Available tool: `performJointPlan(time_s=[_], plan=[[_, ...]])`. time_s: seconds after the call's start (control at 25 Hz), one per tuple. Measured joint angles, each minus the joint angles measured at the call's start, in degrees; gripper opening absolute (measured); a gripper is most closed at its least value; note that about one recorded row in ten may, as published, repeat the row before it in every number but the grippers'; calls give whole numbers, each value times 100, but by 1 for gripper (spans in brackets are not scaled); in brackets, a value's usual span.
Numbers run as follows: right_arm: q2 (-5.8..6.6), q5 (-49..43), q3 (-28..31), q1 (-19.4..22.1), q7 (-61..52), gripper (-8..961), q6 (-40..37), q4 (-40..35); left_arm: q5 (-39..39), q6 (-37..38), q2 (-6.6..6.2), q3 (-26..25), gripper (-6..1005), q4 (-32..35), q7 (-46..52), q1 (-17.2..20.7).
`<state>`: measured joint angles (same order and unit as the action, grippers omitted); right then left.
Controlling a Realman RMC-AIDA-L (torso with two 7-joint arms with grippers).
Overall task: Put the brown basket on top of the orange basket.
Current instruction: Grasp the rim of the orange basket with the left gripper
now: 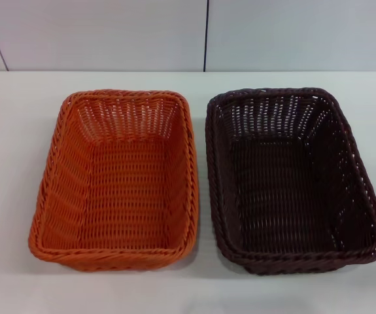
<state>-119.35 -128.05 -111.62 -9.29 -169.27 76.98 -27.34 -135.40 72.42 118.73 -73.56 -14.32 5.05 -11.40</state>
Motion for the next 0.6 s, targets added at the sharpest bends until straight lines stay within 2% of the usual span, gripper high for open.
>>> performJointPlan(time_s=[0.4, 0.48, 0.52, 0.56, 0.6], plan=[[-1, 0, 0, -12, -1, 698, -12, 6, -5, -32, -9, 94, 804, -26, 4, -5], [-1, 0, 0, -19, -1, 698, -15, 5, -7, -282, -63, 249, 802, -163, 6, -9], [0, 0, 0, -25, 0, 697, -17, 5, -15, -569, -127, 320, 802, -353, 11, -8], [4, 0, 0, -41, 0, 697, -22, 2, -143, -1262, -308, 367, 801, -886, 15, 28], [4, 0, 0, -41, 0, 696, -22, 2, -143, -1262, -308, 367, 801, -886, 15, 28]])
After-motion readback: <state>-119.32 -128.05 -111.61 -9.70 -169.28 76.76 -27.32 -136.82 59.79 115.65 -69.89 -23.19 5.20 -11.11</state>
